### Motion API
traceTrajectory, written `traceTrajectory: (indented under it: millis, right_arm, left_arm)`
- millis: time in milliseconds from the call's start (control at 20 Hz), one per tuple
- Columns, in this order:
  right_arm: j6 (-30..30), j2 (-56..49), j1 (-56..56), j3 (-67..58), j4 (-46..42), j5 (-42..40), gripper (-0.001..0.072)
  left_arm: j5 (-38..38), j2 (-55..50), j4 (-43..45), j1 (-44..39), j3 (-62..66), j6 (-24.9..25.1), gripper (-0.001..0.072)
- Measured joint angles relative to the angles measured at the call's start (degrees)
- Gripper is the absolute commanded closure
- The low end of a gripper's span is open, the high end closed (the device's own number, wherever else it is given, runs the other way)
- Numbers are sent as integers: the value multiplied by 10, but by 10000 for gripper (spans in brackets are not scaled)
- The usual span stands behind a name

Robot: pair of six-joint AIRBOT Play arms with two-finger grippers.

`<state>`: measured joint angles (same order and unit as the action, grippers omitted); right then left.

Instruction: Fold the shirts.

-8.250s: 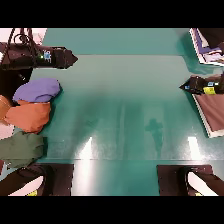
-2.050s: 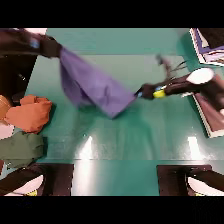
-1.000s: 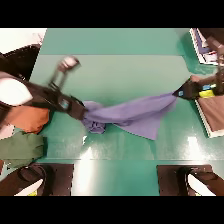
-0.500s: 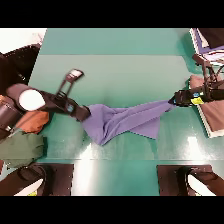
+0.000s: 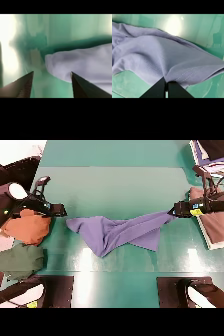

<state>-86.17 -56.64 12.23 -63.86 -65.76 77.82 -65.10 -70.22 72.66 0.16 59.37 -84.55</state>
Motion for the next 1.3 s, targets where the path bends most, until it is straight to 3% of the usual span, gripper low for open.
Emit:
traceTrajectory:
  millis: [450, 550, 600, 950, 1300]
  right_arm:
    - [0, 0, 0, 0, 1, -3, 697]
    - [0, 0, 0, 0, 1, -3, 697]
    - [0, 0, 0, 0, 1, -3, 697]
    - [0, 6, -6, -17, 0, -5, 697]
    - [1, 49, -89, -202, -2, 0, 697]
  left_arm:
    - [-5, -102, -87, 19, 0, 30, 167]
    - [-5, -106, -100, 19, 0, 35, 559]
    - [-5, -108, -105, 19, 0, 36, 683]
    - [-5, -85, -111, 20, 21, 39, 684]
    - [-5, 103, -67, 20, 219, 40, 685]
